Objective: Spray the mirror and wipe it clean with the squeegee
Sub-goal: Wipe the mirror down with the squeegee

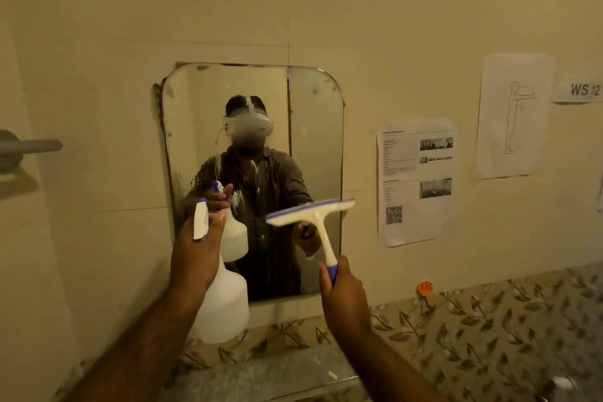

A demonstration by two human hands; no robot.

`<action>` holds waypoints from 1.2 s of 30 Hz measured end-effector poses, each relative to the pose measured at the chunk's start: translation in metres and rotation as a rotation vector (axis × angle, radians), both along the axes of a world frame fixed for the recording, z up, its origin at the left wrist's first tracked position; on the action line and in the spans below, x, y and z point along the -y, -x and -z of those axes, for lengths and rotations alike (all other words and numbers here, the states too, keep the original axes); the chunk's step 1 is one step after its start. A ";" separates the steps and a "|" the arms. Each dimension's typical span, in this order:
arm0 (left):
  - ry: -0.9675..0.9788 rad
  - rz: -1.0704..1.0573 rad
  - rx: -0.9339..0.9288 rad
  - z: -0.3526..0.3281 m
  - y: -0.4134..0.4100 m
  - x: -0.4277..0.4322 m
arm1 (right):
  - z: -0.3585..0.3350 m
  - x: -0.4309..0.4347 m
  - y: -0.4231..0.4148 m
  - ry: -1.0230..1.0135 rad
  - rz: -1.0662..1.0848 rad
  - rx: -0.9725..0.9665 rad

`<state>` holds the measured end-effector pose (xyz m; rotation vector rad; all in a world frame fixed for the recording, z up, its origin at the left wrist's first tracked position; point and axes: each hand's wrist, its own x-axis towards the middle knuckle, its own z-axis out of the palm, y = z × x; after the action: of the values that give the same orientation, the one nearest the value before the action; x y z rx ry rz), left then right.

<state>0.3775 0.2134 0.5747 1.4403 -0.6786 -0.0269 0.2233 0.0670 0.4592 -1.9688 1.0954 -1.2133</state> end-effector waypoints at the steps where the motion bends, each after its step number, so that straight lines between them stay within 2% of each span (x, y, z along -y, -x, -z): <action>1: -0.002 -0.001 0.002 0.001 0.002 0.001 | 0.019 -0.003 0.002 -0.038 0.023 -0.045; 4: 0.002 -0.004 0.013 0.001 0.009 0.003 | 0.061 -0.014 0.010 -0.137 0.082 -0.147; 8: -0.006 -0.033 -0.001 0.004 0.018 0.004 | 0.084 -0.030 0.021 -0.253 0.122 -0.206; 14: -0.012 -0.036 -0.022 0.007 0.022 -0.006 | 0.076 -0.036 0.037 -0.367 0.078 -0.211; 17: -0.018 -0.034 0.003 0.004 0.017 -0.017 | 0.028 -0.048 0.042 -0.281 -0.036 -0.054; 21: 0.013 -0.026 0.022 -0.008 0.010 -0.036 | -0.100 -0.069 0.032 -0.212 -0.452 0.320; 23: 0.023 -0.008 0.034 -0.015 0.008 -0.043 | -0.160 -0.069 0.015 -0.083 -0.577 0.361; 25: 0.023 -0.006 0.046 -0.024 0.005 -0.048 | -0.204 -0.065 -0.009 0.017 -0.611 0.384; 29: 0.019 -0.025 0.070 -0.044 -0.008 -0.055 | -0.258 -0.058 -0.053 0.040 -0.604 0.418; 36: 0.029 -0.049 0.123 -0.055 -0.030 -0.060 | -0.263 -0.055 -0.087 0.120 -0.491 0.360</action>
<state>0.4072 0.2735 0.6298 1.4386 -0.7410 0.1107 0.3106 0.1217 0.7225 -1.8548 0.3384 -1.3030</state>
